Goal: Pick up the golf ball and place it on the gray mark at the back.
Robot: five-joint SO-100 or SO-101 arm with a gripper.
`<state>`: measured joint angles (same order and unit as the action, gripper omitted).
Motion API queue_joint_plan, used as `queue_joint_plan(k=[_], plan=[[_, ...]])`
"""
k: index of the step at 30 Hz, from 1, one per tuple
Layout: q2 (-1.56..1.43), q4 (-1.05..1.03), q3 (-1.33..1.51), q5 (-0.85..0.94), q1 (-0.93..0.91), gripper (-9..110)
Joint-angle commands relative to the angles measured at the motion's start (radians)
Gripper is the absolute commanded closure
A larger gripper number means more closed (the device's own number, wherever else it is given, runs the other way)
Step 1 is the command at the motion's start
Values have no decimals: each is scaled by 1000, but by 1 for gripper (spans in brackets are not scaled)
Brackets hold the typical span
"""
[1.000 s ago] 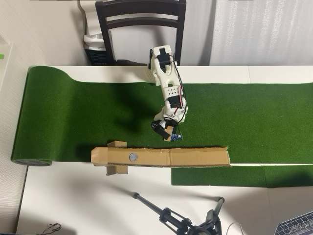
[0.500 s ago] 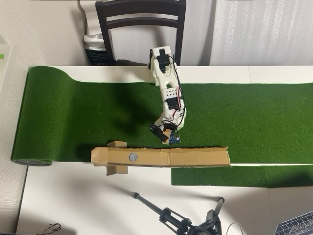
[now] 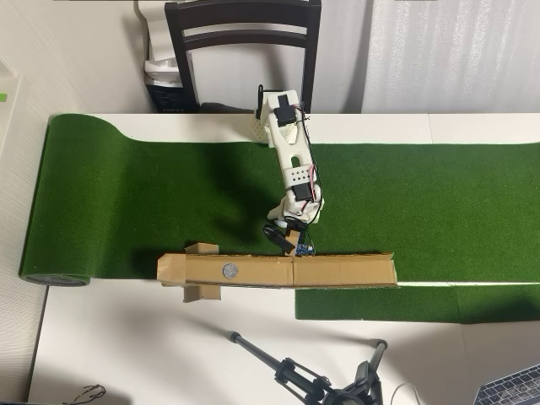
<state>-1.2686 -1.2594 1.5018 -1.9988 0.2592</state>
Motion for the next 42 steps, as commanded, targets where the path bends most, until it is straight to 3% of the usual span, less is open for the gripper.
queue_joint_plan(k=[1, 19, 42], plan=[[-32, -2, -86, 8, 12, 57], [-25, -100, -74, 34, -12, 57], [-25, -83, -84, 21, -44, 57]])
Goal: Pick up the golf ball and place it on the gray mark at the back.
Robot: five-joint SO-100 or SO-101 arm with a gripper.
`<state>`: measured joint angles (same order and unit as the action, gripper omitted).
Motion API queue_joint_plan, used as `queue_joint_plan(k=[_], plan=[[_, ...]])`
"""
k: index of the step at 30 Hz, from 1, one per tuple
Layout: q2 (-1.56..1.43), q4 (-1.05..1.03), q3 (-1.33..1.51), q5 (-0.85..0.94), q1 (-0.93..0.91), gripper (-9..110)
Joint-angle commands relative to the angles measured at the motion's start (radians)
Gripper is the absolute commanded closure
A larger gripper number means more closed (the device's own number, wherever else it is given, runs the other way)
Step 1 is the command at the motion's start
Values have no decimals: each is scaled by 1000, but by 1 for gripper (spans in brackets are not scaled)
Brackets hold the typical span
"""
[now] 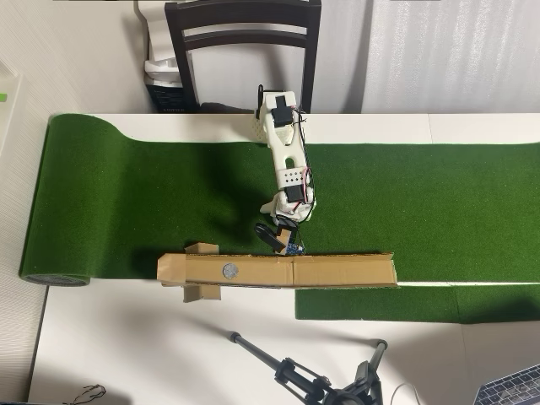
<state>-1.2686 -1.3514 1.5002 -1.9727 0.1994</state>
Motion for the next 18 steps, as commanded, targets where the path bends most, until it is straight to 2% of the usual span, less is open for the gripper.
queue_joint_plan(k=[1, 18], plan=[[-25, 9, -81, -5, 17, 57], [-23, 78, -75, -6, 18, 57]])
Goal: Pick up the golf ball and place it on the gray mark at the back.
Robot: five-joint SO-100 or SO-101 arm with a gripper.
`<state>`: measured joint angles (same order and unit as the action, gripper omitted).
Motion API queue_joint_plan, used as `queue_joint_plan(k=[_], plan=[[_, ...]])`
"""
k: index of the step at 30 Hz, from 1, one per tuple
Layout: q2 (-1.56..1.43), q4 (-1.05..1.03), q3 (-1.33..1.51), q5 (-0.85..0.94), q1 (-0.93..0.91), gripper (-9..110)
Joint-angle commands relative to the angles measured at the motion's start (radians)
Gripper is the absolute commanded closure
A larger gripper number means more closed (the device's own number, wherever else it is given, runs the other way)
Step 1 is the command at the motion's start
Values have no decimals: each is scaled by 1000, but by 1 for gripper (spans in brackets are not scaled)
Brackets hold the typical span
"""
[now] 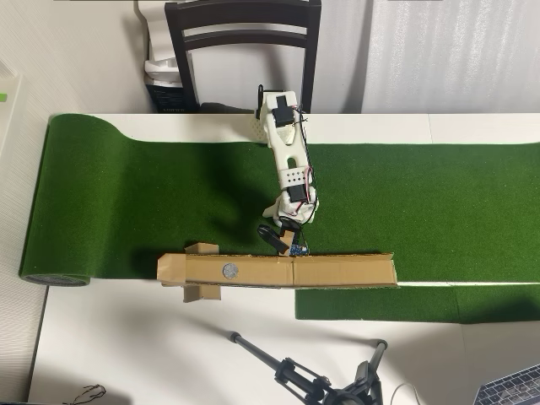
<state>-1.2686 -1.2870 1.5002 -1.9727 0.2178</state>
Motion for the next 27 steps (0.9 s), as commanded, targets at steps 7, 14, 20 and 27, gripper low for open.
queue_joint_plan(k=[7, 14, 20, 27], plan=[[-23, 15, -74, -5, 0, 67], [-23, 15, -74, -5, 14, 68], [-23, 15, -78, -5, 15, 69], [-20, 3, -72, 5, 15, 70]])
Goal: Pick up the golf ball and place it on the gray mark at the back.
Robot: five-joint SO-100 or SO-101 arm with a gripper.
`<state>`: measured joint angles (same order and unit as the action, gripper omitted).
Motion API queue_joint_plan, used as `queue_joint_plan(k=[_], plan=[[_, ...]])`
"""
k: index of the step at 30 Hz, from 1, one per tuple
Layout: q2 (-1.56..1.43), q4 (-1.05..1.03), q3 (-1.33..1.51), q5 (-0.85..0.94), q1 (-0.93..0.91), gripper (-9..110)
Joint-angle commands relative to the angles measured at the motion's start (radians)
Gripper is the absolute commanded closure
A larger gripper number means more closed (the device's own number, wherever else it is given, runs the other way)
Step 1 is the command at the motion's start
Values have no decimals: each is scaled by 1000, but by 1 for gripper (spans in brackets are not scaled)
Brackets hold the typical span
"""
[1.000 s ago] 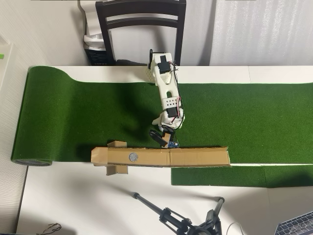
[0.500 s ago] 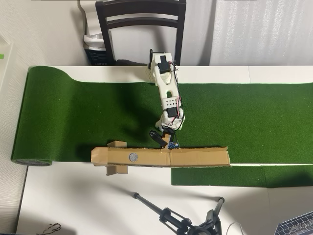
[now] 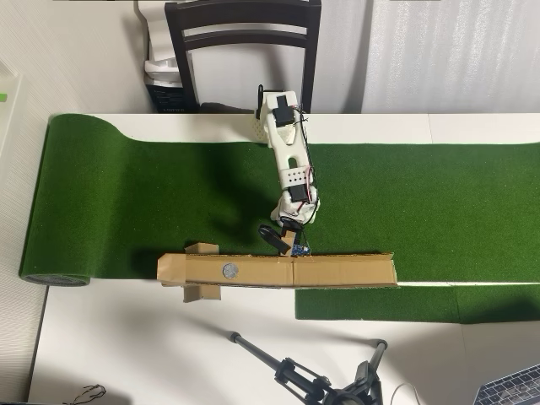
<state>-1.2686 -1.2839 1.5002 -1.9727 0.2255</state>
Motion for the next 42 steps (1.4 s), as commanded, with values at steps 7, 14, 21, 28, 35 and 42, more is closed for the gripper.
queue_joint_plan(k=[7, 14, 21, 28, 35, 42], plan=[[92, -3, -84, 9, 6, 70], [97, -5, -91, 9, 8, 71], [95, -5, -112, 9, 8, 79], [95, -77, -227, 6, 6, 81], [95, -126, -380, 9, -8, 81], [94, -175, -592, 11, -101, 81]])
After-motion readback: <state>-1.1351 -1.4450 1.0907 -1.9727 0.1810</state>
